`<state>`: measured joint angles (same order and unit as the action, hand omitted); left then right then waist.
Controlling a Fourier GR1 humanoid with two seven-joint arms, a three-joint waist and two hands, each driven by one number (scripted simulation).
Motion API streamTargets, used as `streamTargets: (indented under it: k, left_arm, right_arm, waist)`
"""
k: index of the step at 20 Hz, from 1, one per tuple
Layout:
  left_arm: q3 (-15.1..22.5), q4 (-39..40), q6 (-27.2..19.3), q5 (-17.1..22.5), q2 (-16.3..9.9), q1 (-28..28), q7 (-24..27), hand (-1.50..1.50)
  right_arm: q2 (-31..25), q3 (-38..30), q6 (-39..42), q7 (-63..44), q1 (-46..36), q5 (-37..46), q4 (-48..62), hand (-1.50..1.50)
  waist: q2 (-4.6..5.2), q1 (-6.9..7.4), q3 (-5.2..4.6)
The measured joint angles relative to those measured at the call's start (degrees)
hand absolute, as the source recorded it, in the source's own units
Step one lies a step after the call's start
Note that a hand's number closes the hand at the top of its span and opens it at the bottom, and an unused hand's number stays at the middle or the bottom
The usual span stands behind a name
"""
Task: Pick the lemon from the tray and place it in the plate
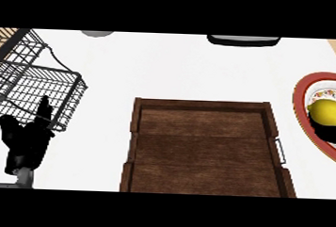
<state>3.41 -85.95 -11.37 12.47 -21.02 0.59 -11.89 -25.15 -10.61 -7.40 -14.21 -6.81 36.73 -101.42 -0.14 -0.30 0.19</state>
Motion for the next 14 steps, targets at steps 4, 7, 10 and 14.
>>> streamTargets:
  k: [4, 7, 10, 14]
  left_arm:
    - [0.06, 0.13, -0.15, -0.36, 0.34, -0.35, -0.19, 0.0]
    - [0.05, 0.5, 0.14, -0.52, 0.66, -0.69, 0.35, 0.0]
    - [0.13, 0.65, 0.02, -0.86, 1.0, -1.08, 0.61, 0.0]
    - [-0.02, 0.79, 0.7, -0.6, 1.0, -1.02, 1.2, 0.0]
  right_arm:
    - [-3.16, -5.91, -0.19, 5.73, -0.87, -3.88, 8.3, 1.5]
    - [-5.76, -8.67, -0.13, 10.47, -2.04, -5.07, 15.71, 1.5]
    - [-8.33, -9.35, 0.76, 13.66, -3.81, -4.46, 23.74, 1.5]
    - [-10.51, -10.64, 5.03, 18.08, -5.34, -7.28, 33.14, -1.5]
  waist:
    - [0.05, 0.35, 0.09]
    - [0.08, 0.67, 0.15]
    - [0.2, 1.09, 0.15]
    - [0.23, 1.11, 0.22]
